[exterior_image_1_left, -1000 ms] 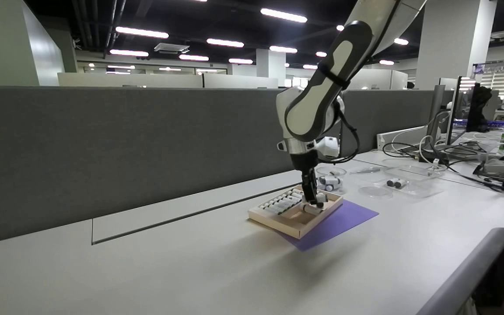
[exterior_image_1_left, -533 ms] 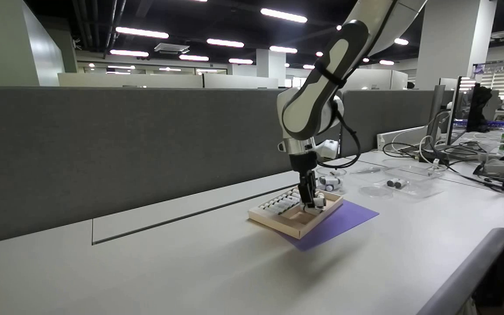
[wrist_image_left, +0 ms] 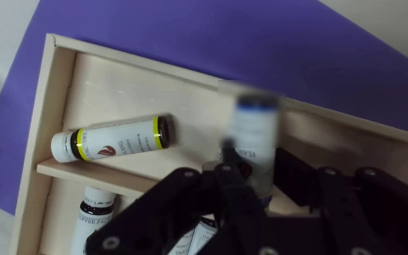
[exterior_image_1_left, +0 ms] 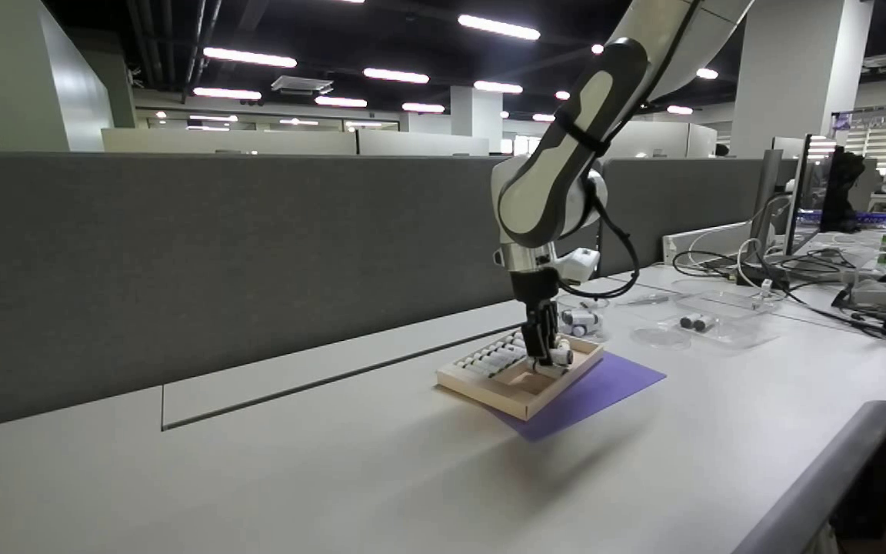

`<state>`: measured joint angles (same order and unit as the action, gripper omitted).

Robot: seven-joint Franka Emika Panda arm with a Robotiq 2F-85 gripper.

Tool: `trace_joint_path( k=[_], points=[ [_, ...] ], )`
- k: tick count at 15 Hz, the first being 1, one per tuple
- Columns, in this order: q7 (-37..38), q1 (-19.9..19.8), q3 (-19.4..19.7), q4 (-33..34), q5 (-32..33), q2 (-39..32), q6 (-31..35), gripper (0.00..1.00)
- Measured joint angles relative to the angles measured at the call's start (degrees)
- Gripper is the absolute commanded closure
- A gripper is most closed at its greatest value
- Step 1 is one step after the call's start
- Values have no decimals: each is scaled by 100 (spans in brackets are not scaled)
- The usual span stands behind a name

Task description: Move one item from the glass box and set it on the left side of the lower section of the tray

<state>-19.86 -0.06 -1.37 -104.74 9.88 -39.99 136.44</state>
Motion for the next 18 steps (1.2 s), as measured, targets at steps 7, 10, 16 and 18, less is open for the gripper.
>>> trace_joint_path(
  k=[7, 10, 16, 18],
  points=[
    [72, -6, -18, -10, -20, 3, 20, 95],
    [69, -9, -108, -13, -25, 11, -15, 95],
    [69, 80, -366, -88, -72, -152, 209, 95],
    [71, 92, -372, -92, -80, -197, 301, 95]
  ],
)
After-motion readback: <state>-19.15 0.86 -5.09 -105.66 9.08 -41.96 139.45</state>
